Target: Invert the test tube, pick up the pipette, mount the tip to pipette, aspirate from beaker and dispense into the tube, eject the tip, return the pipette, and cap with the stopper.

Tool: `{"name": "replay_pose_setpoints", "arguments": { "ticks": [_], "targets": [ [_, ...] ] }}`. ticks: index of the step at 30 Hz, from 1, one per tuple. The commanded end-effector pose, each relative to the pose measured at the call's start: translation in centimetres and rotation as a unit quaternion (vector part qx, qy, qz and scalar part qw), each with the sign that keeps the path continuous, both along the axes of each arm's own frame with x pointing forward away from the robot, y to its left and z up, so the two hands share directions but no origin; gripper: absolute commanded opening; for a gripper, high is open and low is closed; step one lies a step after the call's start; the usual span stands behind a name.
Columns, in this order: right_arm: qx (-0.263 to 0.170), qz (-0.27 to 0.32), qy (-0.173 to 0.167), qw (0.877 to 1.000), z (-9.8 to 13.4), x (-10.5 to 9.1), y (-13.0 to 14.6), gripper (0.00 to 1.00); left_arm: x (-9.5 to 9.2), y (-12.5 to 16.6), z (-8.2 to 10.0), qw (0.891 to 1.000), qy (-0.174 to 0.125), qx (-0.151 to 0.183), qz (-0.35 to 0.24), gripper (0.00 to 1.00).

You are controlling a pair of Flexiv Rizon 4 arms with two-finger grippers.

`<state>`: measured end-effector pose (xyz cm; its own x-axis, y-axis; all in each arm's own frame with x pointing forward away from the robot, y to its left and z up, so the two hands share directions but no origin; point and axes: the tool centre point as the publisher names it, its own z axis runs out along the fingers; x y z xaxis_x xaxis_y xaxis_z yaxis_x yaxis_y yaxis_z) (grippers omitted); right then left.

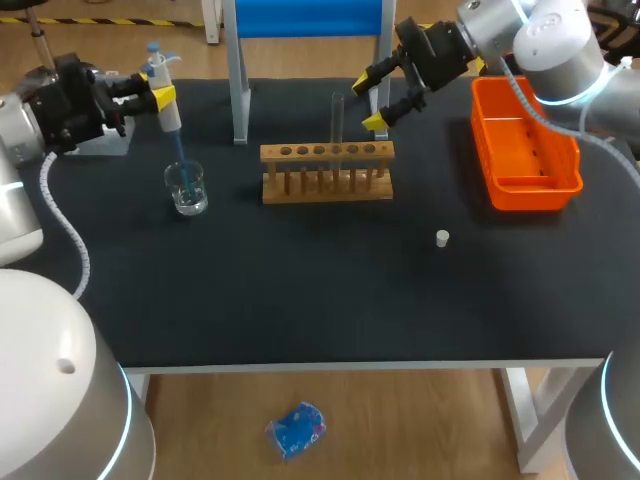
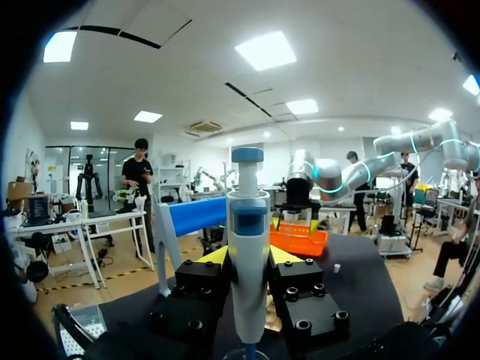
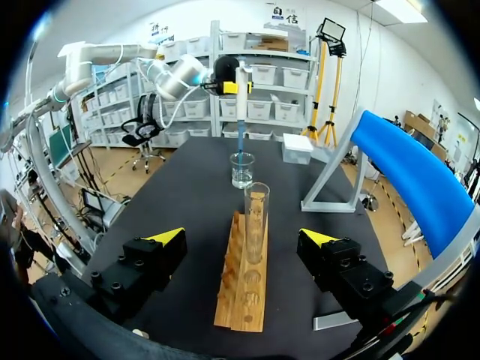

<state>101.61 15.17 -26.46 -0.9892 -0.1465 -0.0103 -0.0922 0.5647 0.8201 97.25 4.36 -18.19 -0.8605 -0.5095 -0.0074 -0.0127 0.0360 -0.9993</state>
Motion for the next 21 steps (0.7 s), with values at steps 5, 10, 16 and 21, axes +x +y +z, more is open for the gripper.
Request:
{"name": "replay_pose_setpoints", "arguments": {
  "ticks": [5,10,16,21],
  "targets": [
    [-0.001,0.000,0.000,1.000,0.0,0.0,0.0,1.00,-0.6,-0.1,0.3,1.000,0.003,-0.001,0.004,0.00],
    [-0.001,0.000,0.000,1.000,0.0,0.0,0.0,1.00,-0.8,-0.3,1.4,1.000,-0.001,0.001,0.002,0.00],
    [-0.001,0.000,0.000,1.000,0.0,0.0,0.0,1.00,-1.4,-0.7,4.4,1.000,-0.012,0.021,0.006,0.00],
    [-0.001,0.000,0.000,1.000,0.0,0.0,0.0,1.00,-2.1,-1.6,8.2,0.998,-0.022,0.050,0.020,0.00]
  ]
}}
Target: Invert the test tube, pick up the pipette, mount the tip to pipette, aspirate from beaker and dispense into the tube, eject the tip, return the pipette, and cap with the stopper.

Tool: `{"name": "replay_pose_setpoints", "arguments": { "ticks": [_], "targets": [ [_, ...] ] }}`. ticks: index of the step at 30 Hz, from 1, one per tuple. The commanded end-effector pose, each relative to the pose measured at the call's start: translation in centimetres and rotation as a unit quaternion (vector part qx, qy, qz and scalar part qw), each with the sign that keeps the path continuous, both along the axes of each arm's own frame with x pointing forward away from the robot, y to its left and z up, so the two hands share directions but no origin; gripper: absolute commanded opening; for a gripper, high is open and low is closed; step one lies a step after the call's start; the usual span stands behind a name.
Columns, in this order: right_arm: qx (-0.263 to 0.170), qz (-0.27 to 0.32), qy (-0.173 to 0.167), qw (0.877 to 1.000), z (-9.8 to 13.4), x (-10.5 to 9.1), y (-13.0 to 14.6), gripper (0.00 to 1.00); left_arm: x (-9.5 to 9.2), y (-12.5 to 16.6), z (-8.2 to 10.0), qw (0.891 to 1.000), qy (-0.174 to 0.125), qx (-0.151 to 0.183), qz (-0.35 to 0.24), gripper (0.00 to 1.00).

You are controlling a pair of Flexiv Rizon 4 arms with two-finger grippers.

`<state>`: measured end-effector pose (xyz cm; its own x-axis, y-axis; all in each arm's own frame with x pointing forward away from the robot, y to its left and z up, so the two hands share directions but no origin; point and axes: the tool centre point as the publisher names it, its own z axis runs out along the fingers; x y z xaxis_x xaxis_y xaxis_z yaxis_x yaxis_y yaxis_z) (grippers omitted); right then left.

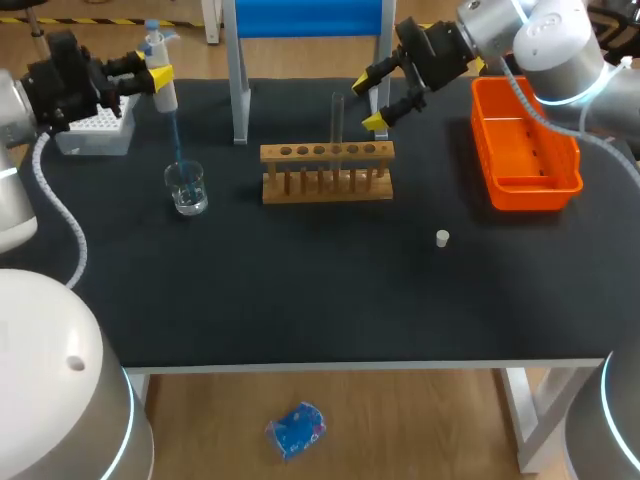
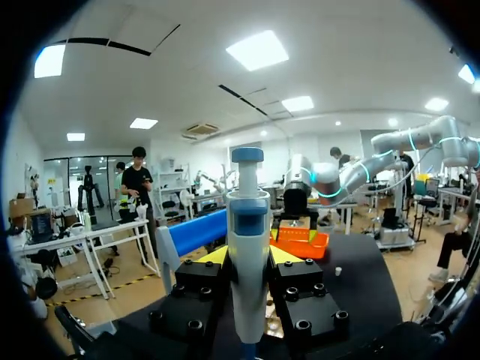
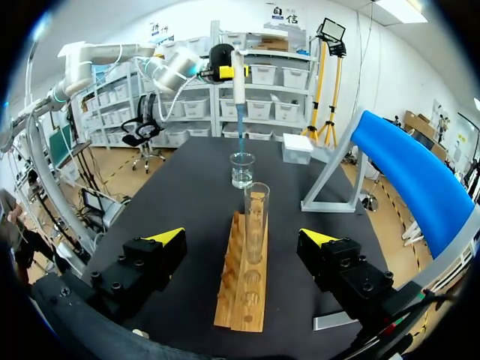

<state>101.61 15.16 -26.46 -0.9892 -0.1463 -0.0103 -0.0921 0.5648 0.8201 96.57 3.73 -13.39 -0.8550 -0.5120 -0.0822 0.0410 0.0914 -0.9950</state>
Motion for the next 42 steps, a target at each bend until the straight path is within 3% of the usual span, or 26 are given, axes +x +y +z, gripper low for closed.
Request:
{"name": "replay_pose_setpoints", "arguments": {
  "ticks": [1,11,19,30,42],
  "targets": [
    [-0.001,0.001,0.000,1.000,0.0,0.0,0.0,1.00,-1.5,-1.2,4.4,1.000,0.002,0.023,0.017,0.00],
    [-0.001,0.001,0.000,1.000,0.0,0.0,0.0,1.00,-2.3,-5.3,12.3,0.998,-0.034,0.039,-0.034,0.00],
    [-0.001,0.001,0.000,1.000,0.0,0.0,0.0,1.00,-2.6,-10.7,16.1,0.991,-0.043,0.043,-0.119,0.00],
    [-0.001,0.001,0.000,1.000,0.0,0.0,0.0,1.00,-2.4,-20.1,16.6,0.972,-0.039,0.037,-0.227,0.00],
    [-0.001,0.001,0.000,1.000,0.0,0.0,0.0,1.00,-1.2,-23.8,16.1,0.962,-0.031,0.034,-0.270,0.00]
  ]
}}
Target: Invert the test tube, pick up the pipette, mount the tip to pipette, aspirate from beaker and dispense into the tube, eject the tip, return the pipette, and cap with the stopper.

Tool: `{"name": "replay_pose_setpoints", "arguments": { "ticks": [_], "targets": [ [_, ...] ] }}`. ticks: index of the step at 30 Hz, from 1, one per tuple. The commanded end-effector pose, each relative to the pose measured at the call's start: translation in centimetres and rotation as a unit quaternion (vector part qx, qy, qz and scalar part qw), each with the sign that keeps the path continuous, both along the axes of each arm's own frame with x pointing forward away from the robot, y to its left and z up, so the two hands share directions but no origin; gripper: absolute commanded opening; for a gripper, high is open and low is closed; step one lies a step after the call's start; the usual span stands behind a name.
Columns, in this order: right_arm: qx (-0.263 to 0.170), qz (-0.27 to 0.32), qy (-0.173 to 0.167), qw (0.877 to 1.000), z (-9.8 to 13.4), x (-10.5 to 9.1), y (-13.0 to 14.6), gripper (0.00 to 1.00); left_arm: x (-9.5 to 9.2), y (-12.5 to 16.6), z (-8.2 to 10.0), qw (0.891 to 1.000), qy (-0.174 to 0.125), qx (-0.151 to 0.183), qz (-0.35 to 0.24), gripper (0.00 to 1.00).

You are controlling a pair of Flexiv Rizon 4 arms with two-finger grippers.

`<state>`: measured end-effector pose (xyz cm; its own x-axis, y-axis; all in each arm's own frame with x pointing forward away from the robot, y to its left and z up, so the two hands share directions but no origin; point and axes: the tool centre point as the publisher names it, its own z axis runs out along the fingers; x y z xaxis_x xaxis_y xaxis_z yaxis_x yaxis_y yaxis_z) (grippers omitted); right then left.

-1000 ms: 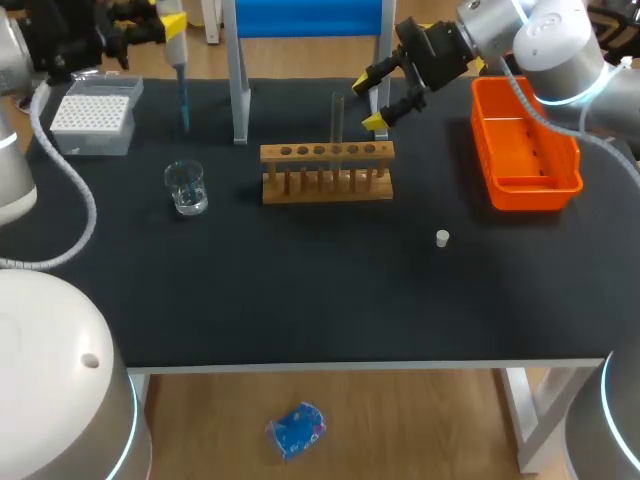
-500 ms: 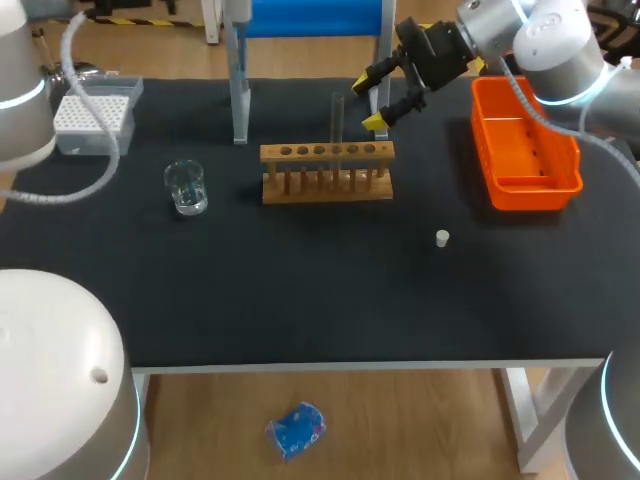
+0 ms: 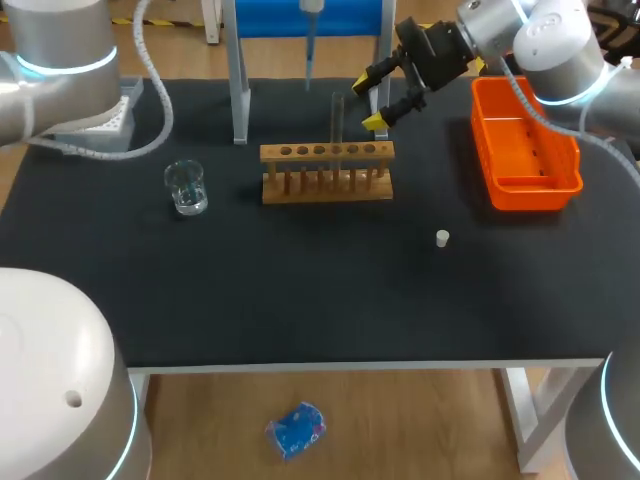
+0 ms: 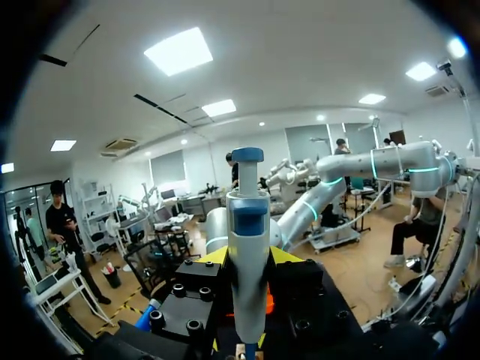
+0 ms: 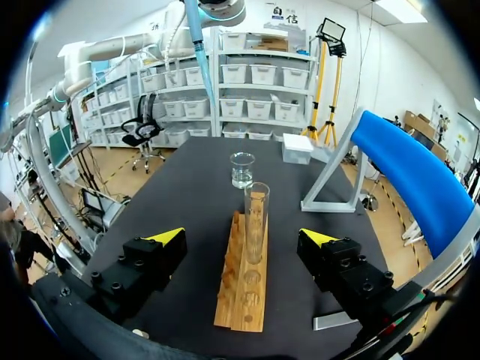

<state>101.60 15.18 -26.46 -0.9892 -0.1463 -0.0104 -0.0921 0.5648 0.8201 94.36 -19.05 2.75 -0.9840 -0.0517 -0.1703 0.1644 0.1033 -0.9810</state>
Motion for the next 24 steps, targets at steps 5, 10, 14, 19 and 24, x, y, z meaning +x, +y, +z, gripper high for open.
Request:
{"name": "replay_pose_setpoints", "arguments": {
  "ticks": [5,10,14,19,24],
  "targets": [
    [-0.001,0.000,0.000,1.000,0.0,0.0,0.0,1.00,1.5,-1.7,-0.6,0.999,0.010,0.005,-0.039,0.00],
    [-0.001,0.000,0.000,1.000,0.0,0.0,0.0,1.00,2.2,-2.1,-1.2,0.999,0.021,-0.001,-0.047,0.00],
    [-0.001,0.000,0.000,1.000,0.0,0.0,0.0,1.00,2.6,-2.2,-1.3,0.998,0.022,-0.009,-0.050,0.00],
    [-0.001,0.000,0.000,1.000,0.0,0.0,0.0,1.00,2.6,-2.2,-1.3,0.998,0.022,-0.009,-0.050,0.00],
    [-0.001,0.000,0.000,1.000,0.0,0.0,0.0,1.00,2.6,-2.2,-1.3,0.998,0.022,-0.009,-0.050,0.00]
  ]
}}
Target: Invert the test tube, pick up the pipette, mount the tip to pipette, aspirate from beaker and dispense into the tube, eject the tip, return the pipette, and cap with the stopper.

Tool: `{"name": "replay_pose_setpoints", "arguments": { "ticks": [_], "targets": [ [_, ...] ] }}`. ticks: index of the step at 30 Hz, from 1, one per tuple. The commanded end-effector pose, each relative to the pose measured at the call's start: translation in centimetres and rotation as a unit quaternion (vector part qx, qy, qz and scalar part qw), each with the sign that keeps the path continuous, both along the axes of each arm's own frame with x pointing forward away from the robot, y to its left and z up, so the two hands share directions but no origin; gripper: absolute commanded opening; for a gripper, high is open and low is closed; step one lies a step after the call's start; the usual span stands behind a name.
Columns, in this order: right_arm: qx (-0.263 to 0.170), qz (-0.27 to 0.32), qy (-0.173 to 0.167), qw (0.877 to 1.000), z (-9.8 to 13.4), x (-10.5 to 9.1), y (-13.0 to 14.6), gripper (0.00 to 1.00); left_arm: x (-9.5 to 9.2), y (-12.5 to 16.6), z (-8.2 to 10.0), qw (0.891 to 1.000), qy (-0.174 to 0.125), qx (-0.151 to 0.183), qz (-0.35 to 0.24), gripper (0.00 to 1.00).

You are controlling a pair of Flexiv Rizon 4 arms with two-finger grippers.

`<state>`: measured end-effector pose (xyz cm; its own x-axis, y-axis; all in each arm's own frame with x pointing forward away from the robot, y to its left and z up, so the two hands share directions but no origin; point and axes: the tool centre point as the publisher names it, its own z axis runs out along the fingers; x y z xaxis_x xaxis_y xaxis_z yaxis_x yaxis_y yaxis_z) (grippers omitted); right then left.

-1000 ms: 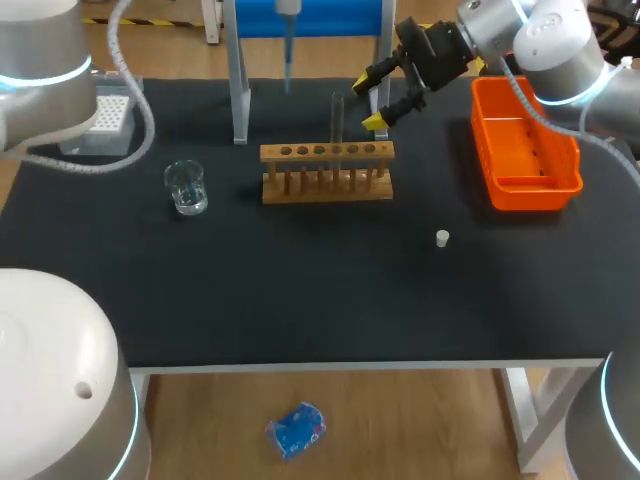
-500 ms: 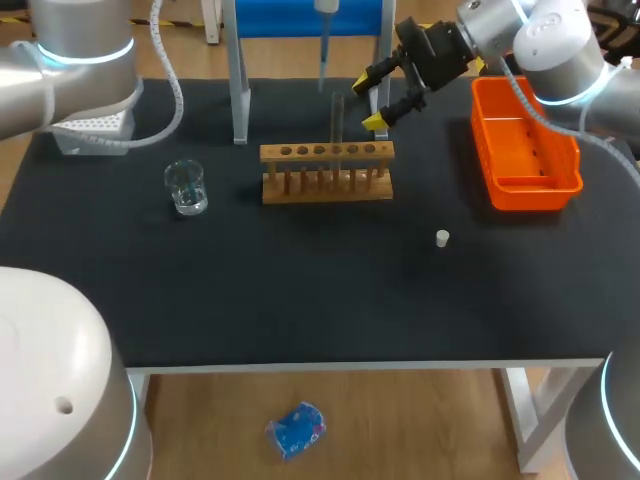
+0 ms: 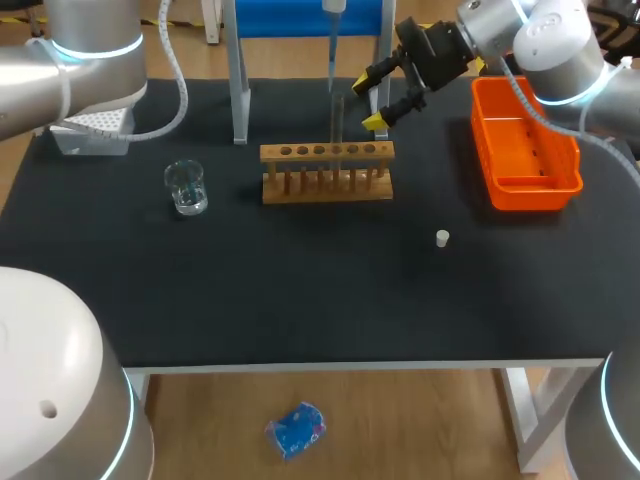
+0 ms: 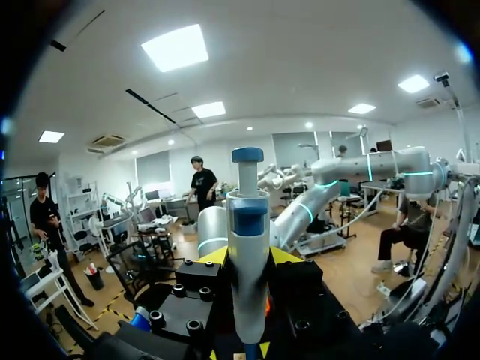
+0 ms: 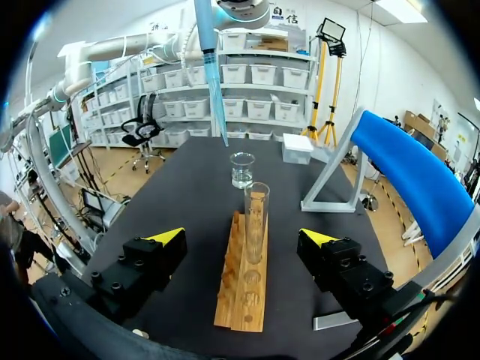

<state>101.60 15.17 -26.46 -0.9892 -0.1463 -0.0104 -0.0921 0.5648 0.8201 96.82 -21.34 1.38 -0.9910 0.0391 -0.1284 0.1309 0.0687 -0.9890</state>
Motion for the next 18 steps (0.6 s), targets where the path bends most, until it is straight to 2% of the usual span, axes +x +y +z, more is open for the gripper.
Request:
{"name": "replay_pose_setpoints", "arguments": {
  "ticks": [1,10,13,16,18],
  "targets": [
    [-0.001,0.001,0.000,1.000,0.0,0.0,0.0,1.00,0.1,0.0,0.1,1.000,0.000,0.002,-0.002,0.00],
    [-0.001,0.001,0.000,1.000,0.0,0.0,0.0,1.00,0.1,0.0,0.1,1.000,0.000,0.002,-0.002,0.00],
    [-0.001,0.001,0.000,1.000,0.0,0.0,0.0,1.00,0.6,0.0,0.0,1.000,0.012,-0.011,-0.010,0.00],
    [-0.001,0.001,0.000,1.000,0.0,0.0,0.0,1.00,1.1,-0.4,0.1,0.998,0.025,-0.041,-0.026,0.00],
    [-0.001,0.001,0.000,1.000,0.0,0.0,0.0,1.00,1.4,-0.6,0.0,0.998,0.027,-0.040,-0.027,0.00]
  ]
}}
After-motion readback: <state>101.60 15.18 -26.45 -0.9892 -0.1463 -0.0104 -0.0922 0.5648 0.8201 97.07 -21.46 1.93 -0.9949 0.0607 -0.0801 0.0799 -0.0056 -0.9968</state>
